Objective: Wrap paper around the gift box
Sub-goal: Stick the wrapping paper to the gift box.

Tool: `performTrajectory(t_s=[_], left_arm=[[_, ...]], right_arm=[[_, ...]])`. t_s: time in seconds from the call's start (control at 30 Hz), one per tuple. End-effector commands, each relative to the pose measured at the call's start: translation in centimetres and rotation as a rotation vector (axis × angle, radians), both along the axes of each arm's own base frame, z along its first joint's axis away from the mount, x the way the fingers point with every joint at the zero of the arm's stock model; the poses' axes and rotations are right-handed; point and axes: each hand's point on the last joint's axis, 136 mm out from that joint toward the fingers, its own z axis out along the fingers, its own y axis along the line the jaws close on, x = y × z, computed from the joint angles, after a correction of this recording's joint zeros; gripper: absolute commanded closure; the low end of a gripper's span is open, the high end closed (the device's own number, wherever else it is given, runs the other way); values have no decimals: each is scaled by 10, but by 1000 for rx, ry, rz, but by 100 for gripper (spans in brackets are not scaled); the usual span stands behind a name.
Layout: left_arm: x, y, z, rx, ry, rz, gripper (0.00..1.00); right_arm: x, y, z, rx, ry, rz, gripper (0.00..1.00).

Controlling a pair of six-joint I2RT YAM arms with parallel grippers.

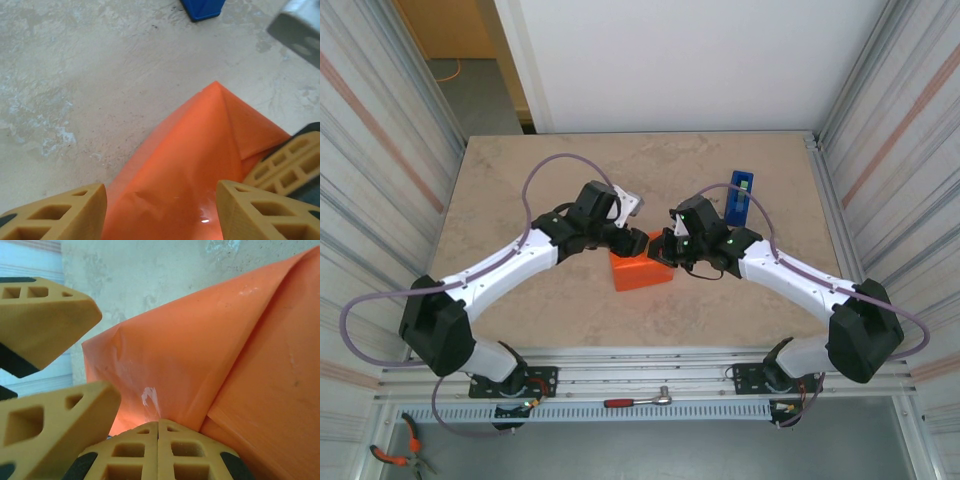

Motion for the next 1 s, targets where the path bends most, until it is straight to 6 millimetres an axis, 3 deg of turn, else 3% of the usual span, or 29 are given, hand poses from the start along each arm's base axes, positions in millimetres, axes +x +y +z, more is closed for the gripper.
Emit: performTrajectory(t_s=[0.0, 0.6, 0.77, 0.9, 0.97], left_arm=[[5, 2, -5, 28, -14, 31, 40], [-1, 5, -37, 213, -51, -9, 40], [6, 10, -15, 218, -104, 18, 34], [14, 18, 14, 209, -181, 51, 13], [16, 23, 23, 205, -197, 66, 8]], right_arm=[[-23, -41, -60, -238, 141, -42, 100], [-18, -35, -59, -224, 145, -39, 100], [-18, -33, -57, -218, 142, -33, 100], [-17, -32, -56, -214, 140, -35, 100], [-17, -32, -57, -215, 141, -33, 100]])
